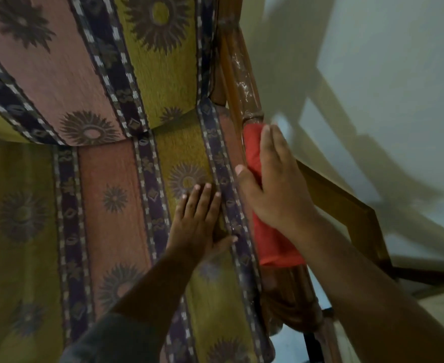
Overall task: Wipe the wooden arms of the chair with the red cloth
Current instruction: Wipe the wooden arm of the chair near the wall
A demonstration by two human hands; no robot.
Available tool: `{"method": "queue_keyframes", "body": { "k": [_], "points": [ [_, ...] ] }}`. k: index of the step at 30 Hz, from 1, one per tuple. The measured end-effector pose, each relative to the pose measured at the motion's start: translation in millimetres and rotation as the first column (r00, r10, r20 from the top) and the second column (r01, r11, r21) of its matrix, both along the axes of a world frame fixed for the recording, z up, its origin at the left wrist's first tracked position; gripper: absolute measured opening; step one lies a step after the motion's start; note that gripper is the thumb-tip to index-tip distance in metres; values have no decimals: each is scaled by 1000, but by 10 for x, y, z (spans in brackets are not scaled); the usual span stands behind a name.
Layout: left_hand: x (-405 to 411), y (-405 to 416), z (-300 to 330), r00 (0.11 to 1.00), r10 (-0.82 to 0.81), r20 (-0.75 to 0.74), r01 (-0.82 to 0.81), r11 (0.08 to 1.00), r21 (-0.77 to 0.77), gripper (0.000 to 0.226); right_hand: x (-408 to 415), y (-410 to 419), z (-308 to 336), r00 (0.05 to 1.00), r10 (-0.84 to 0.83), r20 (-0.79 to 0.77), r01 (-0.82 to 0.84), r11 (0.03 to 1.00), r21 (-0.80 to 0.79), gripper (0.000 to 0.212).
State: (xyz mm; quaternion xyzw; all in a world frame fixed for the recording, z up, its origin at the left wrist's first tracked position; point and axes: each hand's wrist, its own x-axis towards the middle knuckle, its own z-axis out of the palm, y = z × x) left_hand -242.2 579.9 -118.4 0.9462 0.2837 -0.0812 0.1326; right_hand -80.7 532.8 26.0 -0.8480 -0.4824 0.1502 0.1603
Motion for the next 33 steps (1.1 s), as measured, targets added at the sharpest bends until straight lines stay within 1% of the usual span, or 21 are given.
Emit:
{"method": "queue_keyframes", "body": {
  "k": [1, 2, 4, 6, 8, 11, 12, 13, 16, 19, 20, 22, 24, 26, 27, 28, 30, 33],
  "points": [
    [122, 178, 22, 1000, 19, -13, -19, 1000, 7, 110, 3, -16, -8, 1000, -21, -21, 21, 1000, 10, 79],
    [230, 337, 48, 999, 35, -21, -35, 999, 6, 114, -31, -62, -6, 1000, -13, 12, 13, 1000, 7, 78],
    [445, 678, 85, 999, 38, -39, -38, 999, 2, 122, -53, -111, 0, 991, 51, 124, -50, 999, -14, 76],
    [575, 928, 83, 998, 2, -60, -1, 1000, 24, 126, -21, -85, -4, 968, 145, 206, -135, 989, -59, 76],
    [602, 1035, 59, 997, -45, -62, 48, 998, 45, 119, 43, 38, 6, 926, 253, 280, -236, 967, -96, 75],
    [562, 1005, -21, 999, -38, -16, 39, 998, 56, 101, 175, 373, 32, 850, 359, 385, -335, 933, -131, 74],
    [558, 1000, -53, 999, -38, -3, 38, 997, 60, 101, 232, 507, 30, 850, 359, 386, -334, 933, -131, 76],
    [559, 1009, -66, 999, -45, 6, 44, 997, 62, 103, 285, 623, 34, 875, 331, 352, -312, 943, -112, 78],
    [530, 1035, -33, 999, -38, 19, 37, 998, 47, 112, 357, 752, 40, 973, 165, 159, -164, 986, -16, 86],
    [537, 1029, 13, 999, 45, 4, -45, 999, 24, 116, 306, 684, 46, 998, 45, 40, -45, 999, -1, 87],
    [568, 1051, 24, 997, 81, 6, -81, 997, 17, 117, 296, 664, 51, 998, 42, 51, -41, 999, -17, 86],
    [653, 1178, 44, 994, 106, 26, -107, 994, 24, 120, 302, 657, 52, 981, 117, 158, -109, 992, -55, 83],
    [733, 1342, 28, 999, 26, 26, -27, 998, 64, 122, 337, 727, 60, 934, 228, 275, -210, 973, -92, 80],
    [772, 1422, -13, 998, -54, 20, 52, 993, 104, 120, 436, 916, 63, 865, 329, 378, -308, 944, -116, 78],
    [766, 1421, -41, 998, -68, 18, 65, 991, 116, 118, 502, 1063, 71, 841, 362, 401, -342, 932, -122, 77],
    [756, 1413, -72, 997, -74, 17, 72, 990, 122, 116, 574, 1231, 84, 838, 371, 400, -354, 928, -119, 77],
    [732, 1393, -124, 996, -78, 33, 74, 990, 118, 113, 702, 1520, 104, 883, 318, 346, -309, 947, -84, 77],
    [716, 1413, -131, 994, -78, 70, 69, 990, 120, 112, 733, 1644, 82, 953, 133, 274, -156, 986, 65, 76]
  ]
}}
